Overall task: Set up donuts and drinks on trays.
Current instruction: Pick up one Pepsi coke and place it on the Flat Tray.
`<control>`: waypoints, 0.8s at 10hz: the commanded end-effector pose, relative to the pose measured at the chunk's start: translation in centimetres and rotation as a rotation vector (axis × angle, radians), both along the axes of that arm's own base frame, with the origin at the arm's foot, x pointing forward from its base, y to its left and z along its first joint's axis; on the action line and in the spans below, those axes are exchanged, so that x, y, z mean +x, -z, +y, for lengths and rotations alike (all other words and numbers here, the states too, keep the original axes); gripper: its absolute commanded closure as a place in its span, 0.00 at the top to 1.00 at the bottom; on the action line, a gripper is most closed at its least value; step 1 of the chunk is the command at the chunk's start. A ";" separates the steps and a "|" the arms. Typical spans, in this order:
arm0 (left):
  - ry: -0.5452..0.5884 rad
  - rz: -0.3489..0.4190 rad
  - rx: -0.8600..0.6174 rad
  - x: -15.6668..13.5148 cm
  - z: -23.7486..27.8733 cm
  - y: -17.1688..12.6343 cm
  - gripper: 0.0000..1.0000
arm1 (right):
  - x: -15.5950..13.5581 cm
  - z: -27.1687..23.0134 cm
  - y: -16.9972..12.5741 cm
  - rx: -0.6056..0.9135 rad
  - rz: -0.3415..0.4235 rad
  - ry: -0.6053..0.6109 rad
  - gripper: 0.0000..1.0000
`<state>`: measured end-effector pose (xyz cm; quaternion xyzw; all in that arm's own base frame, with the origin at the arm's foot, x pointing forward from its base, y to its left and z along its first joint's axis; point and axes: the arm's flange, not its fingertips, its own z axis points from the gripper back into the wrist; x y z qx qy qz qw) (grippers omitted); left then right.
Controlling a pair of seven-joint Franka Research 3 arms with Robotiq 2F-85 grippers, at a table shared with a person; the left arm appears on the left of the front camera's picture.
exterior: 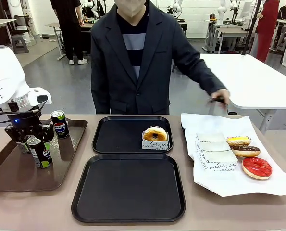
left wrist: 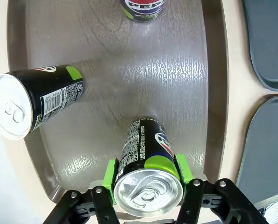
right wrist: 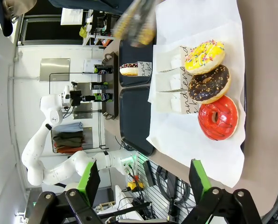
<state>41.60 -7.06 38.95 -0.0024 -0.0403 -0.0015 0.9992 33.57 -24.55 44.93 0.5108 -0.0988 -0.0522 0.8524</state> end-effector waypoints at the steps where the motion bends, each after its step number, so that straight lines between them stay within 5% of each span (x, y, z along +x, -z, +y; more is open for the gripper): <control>1: 0.029 -0.033 -0.048 -0.7 -0.4 -2.6 0.04 | -0.1 0.0 0.0 0.008 -0.001 -0.002 1.00; 4: 0.039 -0.105 -0.100 -4.3 -1.5 -10.3 0.04 | -0.1 0.0 0.0 0.008 -0.001 -0.002 1.00; 7: 0.020 -0.122 -0.105 -8.9 -1.3 -13.5 0.04 | -0.1 0.0 0.0 0.008 -0.001 -0.002 1.00; 8: 0.026 -0.117 -0.082 -5.7 -2.0 -12.3 0.04 | -0.1 0.0 0.0 0.008 -0.001 -0.002 1.00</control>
